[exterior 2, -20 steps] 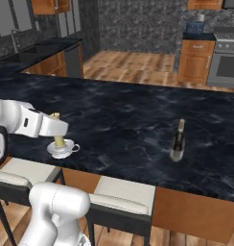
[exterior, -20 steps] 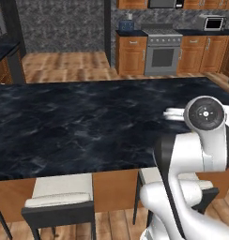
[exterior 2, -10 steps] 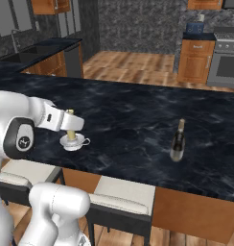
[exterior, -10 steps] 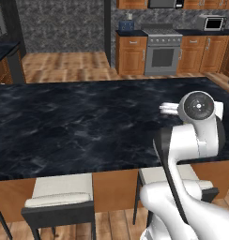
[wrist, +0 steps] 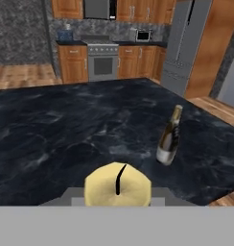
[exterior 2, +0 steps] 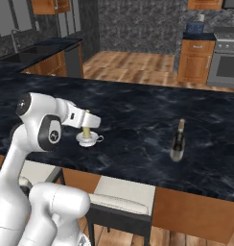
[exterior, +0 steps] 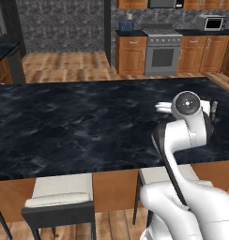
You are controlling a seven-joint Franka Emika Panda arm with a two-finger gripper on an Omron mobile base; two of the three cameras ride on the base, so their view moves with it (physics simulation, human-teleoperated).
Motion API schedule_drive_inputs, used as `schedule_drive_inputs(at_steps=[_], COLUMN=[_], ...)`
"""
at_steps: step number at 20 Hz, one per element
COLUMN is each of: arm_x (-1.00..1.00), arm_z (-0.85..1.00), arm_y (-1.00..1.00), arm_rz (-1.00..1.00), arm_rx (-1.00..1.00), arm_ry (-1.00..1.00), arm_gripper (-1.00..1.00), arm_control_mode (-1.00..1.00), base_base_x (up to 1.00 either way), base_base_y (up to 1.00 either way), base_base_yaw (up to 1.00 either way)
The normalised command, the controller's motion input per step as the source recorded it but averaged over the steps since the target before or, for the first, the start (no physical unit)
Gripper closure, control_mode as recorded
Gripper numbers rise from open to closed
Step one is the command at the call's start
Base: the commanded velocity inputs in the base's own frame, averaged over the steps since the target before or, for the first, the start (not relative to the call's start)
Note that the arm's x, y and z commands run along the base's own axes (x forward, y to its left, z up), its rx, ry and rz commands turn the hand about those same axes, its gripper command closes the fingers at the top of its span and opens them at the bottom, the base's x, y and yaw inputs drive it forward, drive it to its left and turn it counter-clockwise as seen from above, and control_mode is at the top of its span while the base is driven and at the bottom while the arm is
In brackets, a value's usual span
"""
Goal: Get the candle and the wine from the cabinet and move them to the dining counter.
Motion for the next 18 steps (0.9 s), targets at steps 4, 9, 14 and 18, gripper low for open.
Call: schedule_drive_inputs(at_steps=[4, 9, 14, 18], arm_x=[0.39, 0.20, 0.10, 0.02], arm_z=[-0.40, -0.23, -0.15, -0.11], arm_y=[-0.31, -0.25, -0.19, -0.14], arm_rz=[0.01, 0.00, 0.00, -0.03], arm_rx=[-0.02, -0.02, 0.00, 0.00], arm_ry=[0.00, 0.00, 0.00, 0.00], arm_gripper=[1.00, 1.00, 1.00, 1.00], arm_control_mode=[-1.00, -1.00, -1.00, -1.00], base_base_x=[0.00, 0.00, 0.00, 0.00], base_base_y=[0.00, 0.00, 0.00, 0.00], base_base_yaw=[0.00, 0.00, 0.00, 0.00])
